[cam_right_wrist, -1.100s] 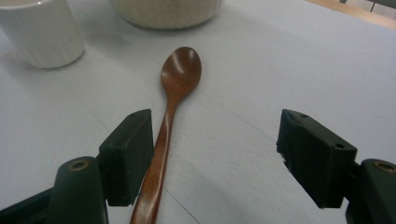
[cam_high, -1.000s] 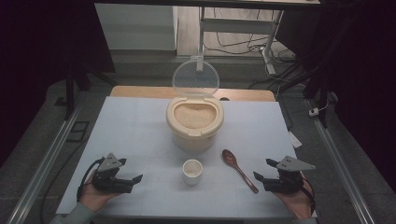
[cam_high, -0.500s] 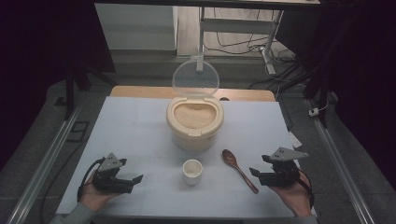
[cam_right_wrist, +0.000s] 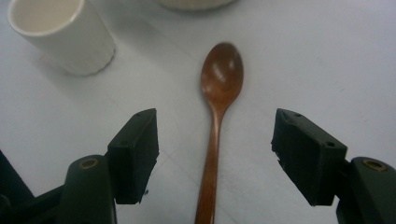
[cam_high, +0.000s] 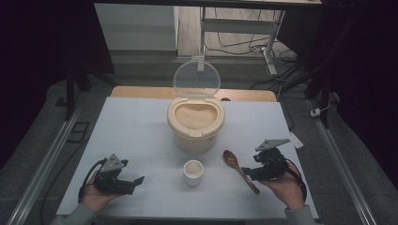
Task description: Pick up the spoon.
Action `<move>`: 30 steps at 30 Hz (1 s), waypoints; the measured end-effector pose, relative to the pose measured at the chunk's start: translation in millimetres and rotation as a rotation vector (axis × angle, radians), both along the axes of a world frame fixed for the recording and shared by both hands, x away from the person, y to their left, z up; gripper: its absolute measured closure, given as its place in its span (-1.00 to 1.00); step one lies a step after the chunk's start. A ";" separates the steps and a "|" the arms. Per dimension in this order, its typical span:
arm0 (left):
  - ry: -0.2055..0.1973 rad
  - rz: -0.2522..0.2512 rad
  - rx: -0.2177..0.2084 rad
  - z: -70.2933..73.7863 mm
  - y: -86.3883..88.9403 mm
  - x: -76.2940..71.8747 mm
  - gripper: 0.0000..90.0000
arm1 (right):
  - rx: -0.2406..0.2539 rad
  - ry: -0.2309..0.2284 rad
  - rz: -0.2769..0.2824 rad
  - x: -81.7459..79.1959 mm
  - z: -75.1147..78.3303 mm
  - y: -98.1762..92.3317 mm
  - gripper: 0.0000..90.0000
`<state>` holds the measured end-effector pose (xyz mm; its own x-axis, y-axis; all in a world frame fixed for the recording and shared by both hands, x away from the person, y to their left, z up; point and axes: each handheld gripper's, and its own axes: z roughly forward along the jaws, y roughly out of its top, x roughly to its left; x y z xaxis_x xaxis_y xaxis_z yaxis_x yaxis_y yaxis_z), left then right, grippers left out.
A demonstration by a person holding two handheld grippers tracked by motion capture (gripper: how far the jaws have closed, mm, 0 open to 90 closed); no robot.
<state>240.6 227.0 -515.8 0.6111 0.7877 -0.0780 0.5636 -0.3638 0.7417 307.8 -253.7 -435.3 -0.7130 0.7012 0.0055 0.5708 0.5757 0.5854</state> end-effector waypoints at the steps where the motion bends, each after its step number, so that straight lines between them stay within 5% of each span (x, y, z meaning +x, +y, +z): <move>1: 0.000 -0.001 0.001 -0.1 0.1 0.0 -0.78 | -0.006 0.008 -0.003 0.2 -2.7 1.2 -0.27; 5: 0.002 -0.003 0.004 -0.6 -0.3 0.1 -0.78 | -0.029 0.047 0.000 1.9 -11.1 2.7 -0.26; 11: 0.005 -0.011 0.012 -1.3 -1.5 -0.2 -0.79 | -0.141 0.141 -0.002 2.7 -29.6 5.9 -0.17; 30: 0.012 -0.021 0.031 -3.6 -3.0 0.3 -0.79 | -0.217 0.207 -0.027 8.1 -53.5 9.4 0.19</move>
<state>240.9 224.0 -519.4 0.6266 0.7769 -0.0607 0.5641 -0.3985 0.7231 315.9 -244.3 -488.8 -0.6935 0.7205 -0.0039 0.6817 0.6579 0.3200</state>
